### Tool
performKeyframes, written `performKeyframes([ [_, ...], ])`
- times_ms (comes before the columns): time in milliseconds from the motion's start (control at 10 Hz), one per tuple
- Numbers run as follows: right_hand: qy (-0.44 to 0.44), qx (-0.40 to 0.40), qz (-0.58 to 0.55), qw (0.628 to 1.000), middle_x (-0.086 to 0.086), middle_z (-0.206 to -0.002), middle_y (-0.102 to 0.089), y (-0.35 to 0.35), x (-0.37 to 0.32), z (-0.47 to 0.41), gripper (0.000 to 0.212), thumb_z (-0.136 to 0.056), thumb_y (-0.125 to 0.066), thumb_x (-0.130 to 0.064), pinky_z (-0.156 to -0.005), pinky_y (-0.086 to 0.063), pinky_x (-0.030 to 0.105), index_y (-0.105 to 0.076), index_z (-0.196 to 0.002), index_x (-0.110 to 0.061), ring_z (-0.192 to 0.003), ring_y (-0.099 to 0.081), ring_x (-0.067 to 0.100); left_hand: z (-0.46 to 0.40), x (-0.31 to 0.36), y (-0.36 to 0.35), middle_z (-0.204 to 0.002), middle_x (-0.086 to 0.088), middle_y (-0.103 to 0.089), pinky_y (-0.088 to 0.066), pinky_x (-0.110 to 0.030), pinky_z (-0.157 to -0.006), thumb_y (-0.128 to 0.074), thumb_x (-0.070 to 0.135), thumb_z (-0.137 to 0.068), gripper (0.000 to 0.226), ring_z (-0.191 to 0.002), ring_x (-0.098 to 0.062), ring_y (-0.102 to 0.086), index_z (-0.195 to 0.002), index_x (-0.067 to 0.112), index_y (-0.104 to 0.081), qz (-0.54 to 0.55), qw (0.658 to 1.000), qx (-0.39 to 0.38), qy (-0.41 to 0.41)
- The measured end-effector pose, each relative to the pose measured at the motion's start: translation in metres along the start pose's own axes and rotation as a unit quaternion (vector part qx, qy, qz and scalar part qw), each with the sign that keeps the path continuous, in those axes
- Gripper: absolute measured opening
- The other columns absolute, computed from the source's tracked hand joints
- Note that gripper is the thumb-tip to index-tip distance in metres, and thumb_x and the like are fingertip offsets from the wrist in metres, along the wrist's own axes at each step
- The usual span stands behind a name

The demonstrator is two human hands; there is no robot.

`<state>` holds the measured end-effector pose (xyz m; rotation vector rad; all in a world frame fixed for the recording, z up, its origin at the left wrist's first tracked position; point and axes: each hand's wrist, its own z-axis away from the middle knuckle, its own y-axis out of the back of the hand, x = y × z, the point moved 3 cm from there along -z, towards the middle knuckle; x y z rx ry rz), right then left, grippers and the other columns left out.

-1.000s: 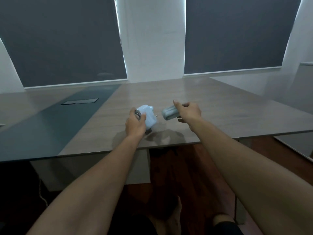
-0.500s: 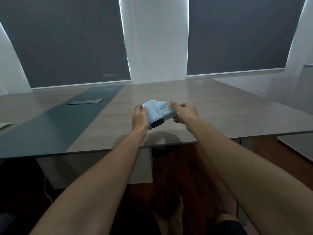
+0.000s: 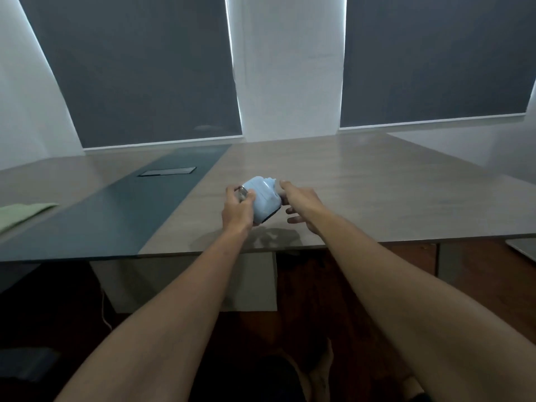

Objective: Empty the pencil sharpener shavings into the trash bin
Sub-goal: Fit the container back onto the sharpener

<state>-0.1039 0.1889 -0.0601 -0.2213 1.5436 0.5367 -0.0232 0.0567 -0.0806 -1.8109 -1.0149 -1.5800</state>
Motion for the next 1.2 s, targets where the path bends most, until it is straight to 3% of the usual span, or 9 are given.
performKeyframes([
  [200, -0.004, -0.108, 0.018, 0.994, 0.004, -0.122, -0.062, -0.057, -0.017, 0.015, 0.037, -0.093, -0.044, -0.048, -0.092, -0.054, 0.042, -0.057, -0.118, -0.023, -0.100, -0.059, 0.026, 0.002, -0.003, 0.063, -0.110, -0.004, -0.064, -0.051, -0.038, -0.092, -0.064, 0.033, -0.087, 0.037, -0.097, -0.025, -0.062, -0.121, 0.023, -0.054, -0.094, 0.989, 0.094, -0.070],
  [300, -0.004, -0.115, 0.016, 0.993, 0.004, -0.120, -0.056, -0.076, -0.018, 0.013, 0.050, -0.094, -0.046, -0.048, -0.094, -0.054, 0.046, -0.054, -0.133, -0.018, -0.108, -0.061, 0.029, 0.000, -0.006, 0.085, -0.119, -0.008, -0.065, -0.050, -0.039, -0.093, -0.066, 0.035, -0.084, 0.041, -0.105, -0.028, -0.063, -0.122, 0.026, -0.053, -0.139, 0.979, 0.127, -0.079],
  [500, -0.026, -0.073, 0.001, 0.997, 0.007, -0.125, -0.062, -0.083, -0.004, 0.005, 0.059, -0.086, -0.050, -0.053, -0.086, -0.058, 0.042, -0.059, -0.132, -0.016, -0.105, -0.063, 0.029, 0.000, -0.007, 0.099, -0.121, -0.017, -0.052, -0.043, -0.033, -0.089, -0.067, 0.031, -0.086, 0.044, -0.100, -0.035, -0.059, -0.127, 0.026, -0.051, -0.203, 0.959, 0.175, -0.089],
  [700, -0.004, -0.034, 0.013, 0.999, 0.007, -0.127, -0.063, -0.071, 0.005, 0.000, 0.052, -0.091, -0.050, -0.049, -0.073, -0.057, 0.034, -0.062, -0.129, -0.018, -0.107, -0.062, 0.028, -0.001, -0.023, 0.097, -0.124, -0.018, -0.048, -0.047, -0.040, -0.088, -0.067, 0.031, -0.086, 0.047, -0.103, -0.039, -0.060, -0.130, 0.027, -0.048, -0.257, 0.945, 0.181, -0.091],
  [800, -0.005, -0.019, 0.019, 1.000, 0.009, -0.120, -0.064, -0.062, 0.006, -0.003, 0.049, -0.092, -0.050, -0.049, -0.072, -0.054, 0.034, -0.063, -0.126, -0.016, -0.101, -0.063, 0.030, -0.001, -0.024, 0.093, -0.124, -0.020, -0.048, -0.049, -0.043, -0.089, -0.067, 0.032, -0.086, 0.050, -0.104, -0.041, -0.060, -0.132, 0.027, -0.047, -0.278, 0.936, 0.189, -0.101],
  [900, 0.006, 0.001, 0.037, 0.999, 0.008, -0.103, -0.063, -0.054, 0.005, -0.006, 0.036, -0.092, -0.050, -0.046, -0.071, -0.051, 0.034, -0.066, -0.105, -0.017, -0.090, -0.060, 0.028, -0.005, -0.025, 0.092, -0.128, -0.020, -0.047, -0.048, -0.044, -0.092, -0.069, 0.032, -0.084, 0.064, -0.110, -0.040, -0.058, -0.140, 0.029, -0.039, -0.278, 0.938, 0.188, -0.087],
  [1000, 0.037, 0.020, 0.063, 0.997, 0.005, -0.085, -0.058, -0.044, 0.002, -0.008, 0.037, -0.094, -0.049, -0.041, -0.083, -0.053, 0.039, -0.069, -0.103, -0.011, -0.087, -0.055, 0.027, -0.004, -0.020, 0.090, -0.141, -0.020, -0.043, -0.040, -0.049, -0.103, -0.071, 0.041, -0.078, 0.083, -0.128, -0.040, -0.046, -0.148, 0.025, -0.029, -0.303, 0.927, 0.203, -0.093],
  [1100, 0.090, 0.025, 0.111, 0.989, 0.005, -0.095, -0.061, -0.031, -0.002, -0.010, 0.036, -0.097, -0.046, -0.036, -0.094, -0.049, 0.040, -0.069, -0.106, -0.010, -0.098, -0.057, 0.025, -0.001, -0.003, 0.078, -0.151, -0.018, -0.039, -0.026, -0.053, -0.116, -0.063, 0.049, -0.081, 0.077, -0.143, -0.039, -0.032, -0.147, 0.019, -0.037, -0.364, 0.885, 0.222, -0.186],
  [1200, 0.131, 0.061, 0.217, 0.965, 0.009, -0.128, -0.064, -0.014, -0.001, -0.014, 0.047, -0.096, -0.045, -0.038, -0.102, -0.045, 0.039, -0.060, -0.130, -0.009, -0.121, -0.056, 0.027, 0.002, 0.022, 0.041, -0.151, -0.016, -0.044, -0.023, -0.048, -0.118, -0.056, 0.046, -0.084, 0.064, -0.145, -0.036, -0.032, -0.140, 0.015, -0.049, -0.377, 0.868, 0.180, -0.269],
])
